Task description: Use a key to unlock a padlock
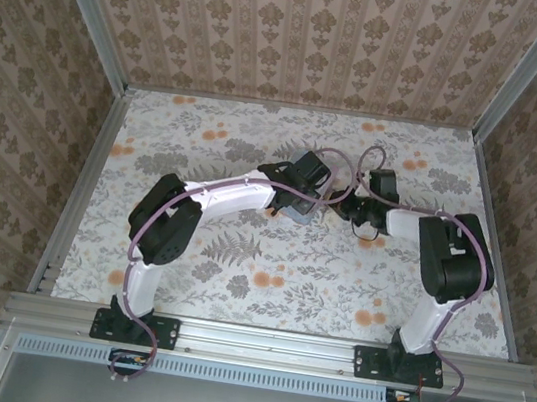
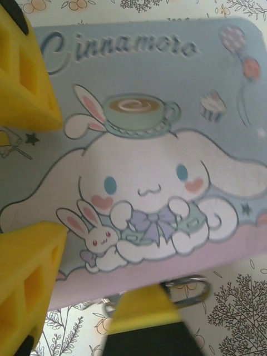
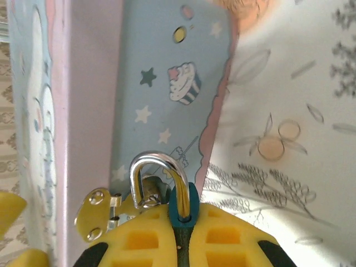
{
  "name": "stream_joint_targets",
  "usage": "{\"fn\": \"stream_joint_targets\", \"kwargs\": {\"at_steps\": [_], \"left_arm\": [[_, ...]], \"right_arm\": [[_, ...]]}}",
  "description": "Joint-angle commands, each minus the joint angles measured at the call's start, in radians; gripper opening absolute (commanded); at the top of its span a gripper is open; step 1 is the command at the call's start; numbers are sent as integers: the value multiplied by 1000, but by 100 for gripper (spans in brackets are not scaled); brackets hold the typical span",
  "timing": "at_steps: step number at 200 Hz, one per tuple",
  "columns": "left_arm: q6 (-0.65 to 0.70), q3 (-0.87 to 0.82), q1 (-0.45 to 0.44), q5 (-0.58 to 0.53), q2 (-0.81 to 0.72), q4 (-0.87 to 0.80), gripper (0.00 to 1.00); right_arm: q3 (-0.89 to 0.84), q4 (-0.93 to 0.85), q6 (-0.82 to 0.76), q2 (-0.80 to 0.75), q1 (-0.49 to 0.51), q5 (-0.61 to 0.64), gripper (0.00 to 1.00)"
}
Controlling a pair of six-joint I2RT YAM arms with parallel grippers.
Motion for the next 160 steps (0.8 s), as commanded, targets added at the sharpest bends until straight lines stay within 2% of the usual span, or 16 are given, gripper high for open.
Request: {"fn": "stream_joint_targets", "kwargs": {"at_steps": [1,42,75,125,160], "left_arm": [[39,-57,-9,38,73,-193,53],[38,-66,-8,35,64,-185,52],[37,-56,-5,42,53,-183,53],[19,-26,3,87,-10,-179,69],[-8,-28,13,154,-95,-158,78]], "right_arm": [[33,-10,-23,18,-66,-78,0],[-19,29,4,6,-86,-56,0],[-123,112,72,-66,-85,-63,0],[-346,110,99,-293,-37,-56,0],[-446,4,102,-498,94,12,0]]}}
